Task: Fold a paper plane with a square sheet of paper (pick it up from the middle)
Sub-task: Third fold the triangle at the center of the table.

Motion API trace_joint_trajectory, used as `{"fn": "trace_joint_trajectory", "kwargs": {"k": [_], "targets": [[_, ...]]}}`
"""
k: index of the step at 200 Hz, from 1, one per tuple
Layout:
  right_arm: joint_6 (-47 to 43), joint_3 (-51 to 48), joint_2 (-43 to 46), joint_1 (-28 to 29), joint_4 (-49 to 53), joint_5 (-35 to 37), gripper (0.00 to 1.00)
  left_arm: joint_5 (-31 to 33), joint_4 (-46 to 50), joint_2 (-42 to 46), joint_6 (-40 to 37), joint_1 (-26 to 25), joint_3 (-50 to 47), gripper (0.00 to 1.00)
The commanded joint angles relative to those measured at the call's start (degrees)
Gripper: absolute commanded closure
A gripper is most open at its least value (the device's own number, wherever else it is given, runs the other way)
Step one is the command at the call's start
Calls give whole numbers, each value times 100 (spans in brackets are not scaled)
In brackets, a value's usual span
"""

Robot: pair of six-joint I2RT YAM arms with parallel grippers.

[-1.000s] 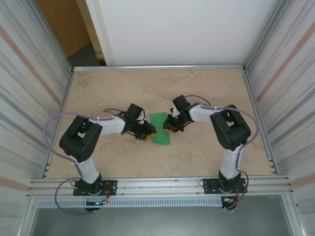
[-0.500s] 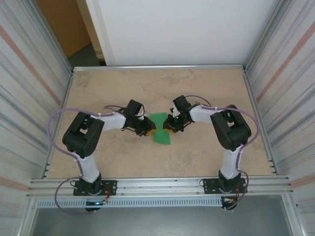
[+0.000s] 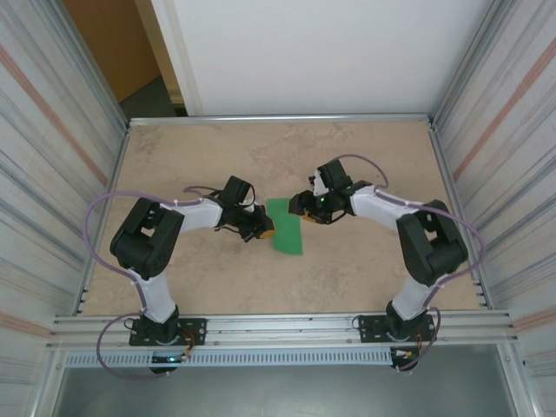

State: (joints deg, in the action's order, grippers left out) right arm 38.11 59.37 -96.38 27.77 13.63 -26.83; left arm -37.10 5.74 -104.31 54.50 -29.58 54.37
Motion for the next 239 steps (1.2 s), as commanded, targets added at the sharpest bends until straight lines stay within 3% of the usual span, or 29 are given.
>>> {"fn": "trace_joint_trajectory", "kwargs": {"k": [1,47,97,167,239], "targets": [[-742,-131,554,13,-1,545,36,-139,31,152,183,45,122,100],[-1886,-725,1401,616,-335,1804,29,-188,-73,290,495,40,106,100],[-3037,-1405,1709,1209,-1089,1826,27,-214,-29,300,596,40,135,99],[-4070,-1626,1131,2044,-1548,1875,24,-289,59,231,656,43,249,99],[-4328,-1819,629,2180,-2036,2475,33,-315,108,193,656,40,293,99]]}}
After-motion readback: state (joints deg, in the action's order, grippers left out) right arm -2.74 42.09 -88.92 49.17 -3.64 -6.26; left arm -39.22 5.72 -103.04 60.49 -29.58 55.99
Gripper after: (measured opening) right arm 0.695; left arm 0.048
